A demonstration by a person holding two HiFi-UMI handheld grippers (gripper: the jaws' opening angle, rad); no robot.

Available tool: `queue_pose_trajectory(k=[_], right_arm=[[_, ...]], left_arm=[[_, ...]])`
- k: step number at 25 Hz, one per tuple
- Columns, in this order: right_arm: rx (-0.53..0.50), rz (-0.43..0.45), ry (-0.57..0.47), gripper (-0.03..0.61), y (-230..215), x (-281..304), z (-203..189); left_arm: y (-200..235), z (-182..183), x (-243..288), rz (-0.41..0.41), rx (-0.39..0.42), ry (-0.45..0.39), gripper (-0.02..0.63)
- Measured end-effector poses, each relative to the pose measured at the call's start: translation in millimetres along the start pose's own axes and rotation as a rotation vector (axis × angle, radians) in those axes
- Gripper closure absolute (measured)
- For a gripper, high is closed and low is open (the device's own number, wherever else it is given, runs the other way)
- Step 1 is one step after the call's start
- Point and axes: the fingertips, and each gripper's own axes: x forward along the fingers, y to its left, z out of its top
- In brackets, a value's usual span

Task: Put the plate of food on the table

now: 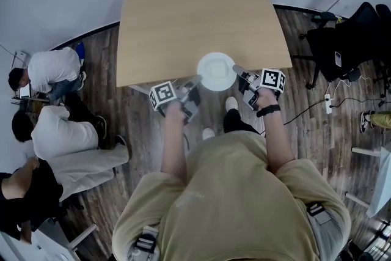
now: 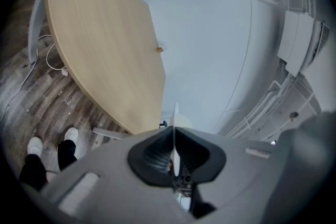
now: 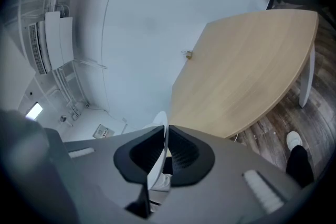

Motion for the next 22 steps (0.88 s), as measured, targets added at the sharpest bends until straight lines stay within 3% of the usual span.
queue_pose_trajectory(k=[6, 12, 20, 22], right_arm=[[-0.086, -0.008, 0.06, 0.554, 19.9, 3.8, 5.0], [-0.237, 0.007, 0.092, 0.545, 0.0, 23.3, -45.3], [-0.374, -0.018, 0.067, 0.537, -14.5, 36.4, 3.8], [-0.398, -0.009, 0.069, 0.537, -8.7, 21.6, -7.2]], left_arm=[[-16.9, -2.6, -9.3, 0.03, -0.031, -0.049, 0.603], [36.3, -10.1, -45.0, -0.008, -0.002, -0.108, 0.603], [33.8, 15.6, 3.3, -0.021, 0.047, -0.119, 0.604], [31.2, -1.2, -5.1, -0.023, 0.055, -0.135, 0.603]])
